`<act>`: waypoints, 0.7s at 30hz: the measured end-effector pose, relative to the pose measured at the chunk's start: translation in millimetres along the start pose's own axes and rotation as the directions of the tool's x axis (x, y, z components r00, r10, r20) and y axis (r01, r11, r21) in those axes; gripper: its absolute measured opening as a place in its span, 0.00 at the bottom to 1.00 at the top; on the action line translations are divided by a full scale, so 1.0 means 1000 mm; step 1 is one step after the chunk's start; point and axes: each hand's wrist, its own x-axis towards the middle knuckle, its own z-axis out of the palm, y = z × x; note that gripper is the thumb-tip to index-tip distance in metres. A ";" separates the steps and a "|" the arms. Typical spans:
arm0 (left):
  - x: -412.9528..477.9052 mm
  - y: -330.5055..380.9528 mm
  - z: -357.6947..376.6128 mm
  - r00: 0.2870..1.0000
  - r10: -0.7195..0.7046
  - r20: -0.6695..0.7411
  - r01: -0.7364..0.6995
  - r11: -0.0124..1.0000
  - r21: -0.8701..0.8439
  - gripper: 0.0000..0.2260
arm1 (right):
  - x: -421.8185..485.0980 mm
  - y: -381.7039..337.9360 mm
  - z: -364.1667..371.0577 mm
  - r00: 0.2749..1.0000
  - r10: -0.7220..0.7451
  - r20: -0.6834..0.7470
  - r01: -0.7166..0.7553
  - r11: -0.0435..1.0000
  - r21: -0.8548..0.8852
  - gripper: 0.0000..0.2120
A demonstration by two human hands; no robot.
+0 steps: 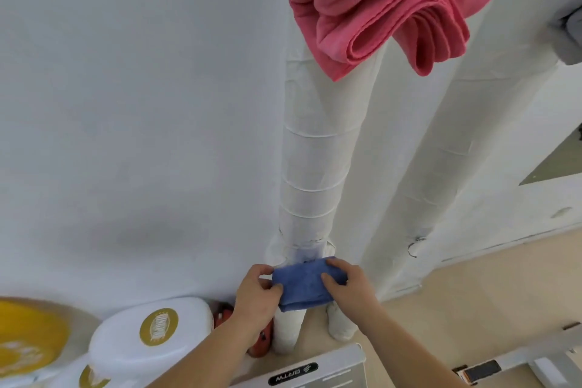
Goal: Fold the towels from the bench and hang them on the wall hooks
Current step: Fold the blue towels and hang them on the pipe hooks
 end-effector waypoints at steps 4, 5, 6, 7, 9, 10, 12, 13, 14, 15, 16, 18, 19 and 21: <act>0.009 -0.006 0.011 0.999 -0.001 -0.032 0.001 1.000 0.006 0.13 | 0.015 0.013 0.007 0.999 0.005 0.031 -0.003 0.998 -0.063 0.19; 0.010 -0.008 0.014 0.999 0.003 -0.035 -0.002 1.000 0.018 0.13 | 0.017 0.015 0.007 0.999 0.015 0.052 -0.010 0.996 -0.089 0.20; 0.010 -0.010 0.015 0.998 0.018 -0.052 -0.015 0.998 0.054 0.13 | 0.020 0.017 0.008 0.997 0.021 0.069 -0.014 0.994 -0.107 0.20; 0.010 -0.011 0.016 0.994 0.059 -0.090 -0.049 0.992 0.115 0.14 | 0.021 0.017 0.008 0.996 0.028 0.082 -0.018 0.993 -0.119 0.20; 0.010 -0.013 0.017 0.956 0.243 -0.163 -0.186 0.936 0.300 0.14 | 0.024 0.016 0.008 0.995 0.012 0.097 0.001 0.990 -0.138 0.19; 0.010 -0.012 0.019 0.916 0.380 -0.133 -0.300 0.864 0.404 0.13 | 0.025 0.015 0.007 0.995 0.001 0.104 0.016 0.986 -0.166 0.18; 0.013 -0.013 0.024 0.801 0.592 0.083 -0.524 0.628 0.576 0.11 | 0.027 0.016 0.005 0.995 -0.013 0.102 0.040 0.963 -0.265 0.16; 0.014 -0.015 0.027 0.759 0.621 0.195 -0.589 0.529 0.611 0.12 | 0.026 0.017 0.004 0.995 -0.039 0.091 0.068 0.937 -0.342 0.15; 0.015 -0.018 0.028 0.753 0.604 0.261 -0.606 0.483 0.632 0.13 | 0.024 0.017 0.002 0.993 -0.081 0.082 0.108 0.899 -0.424 0.14; 0.017 -0.022 0.029 0.752 0.590 0.293 -0.611 0.460 0.644 0.15 | 0.021 0.016 0.002 0.986 -0.149 0.070 0.164 0.854 -0.494 0.13; 0.018 -0.026 0.029 0.750 0.587 0.305 -0.617 0.455 0.641 0.16 | 0.020 0.017 0.002 0.972 -0.228 0.055 0.221 0.809 -0.544 0.12; 0.014 -0.030 0.027 0.754 0.582 0.306 -0.623 0.484 0.614 0.17 | 0.021 0.019 0.002 0.934 -0.353 0.048 0.315 0.756 -0.573 0.13; 0.011 -0.029 0.025 0.775 0.549 0.314 -0.610 0.516 0.601 0.19 | 0.021 0.021 0.004 0.927 -0.372 0.052 0.336 0.758 -0.559 0.13; 0.005 -0.027 0.023 0.803 0.484 0.347 -0.590 0.566 0.576 0.28 | 0.019 0.018 0.006 0.940 -0.330 0.086 0.330 0.819 -0.469 0.12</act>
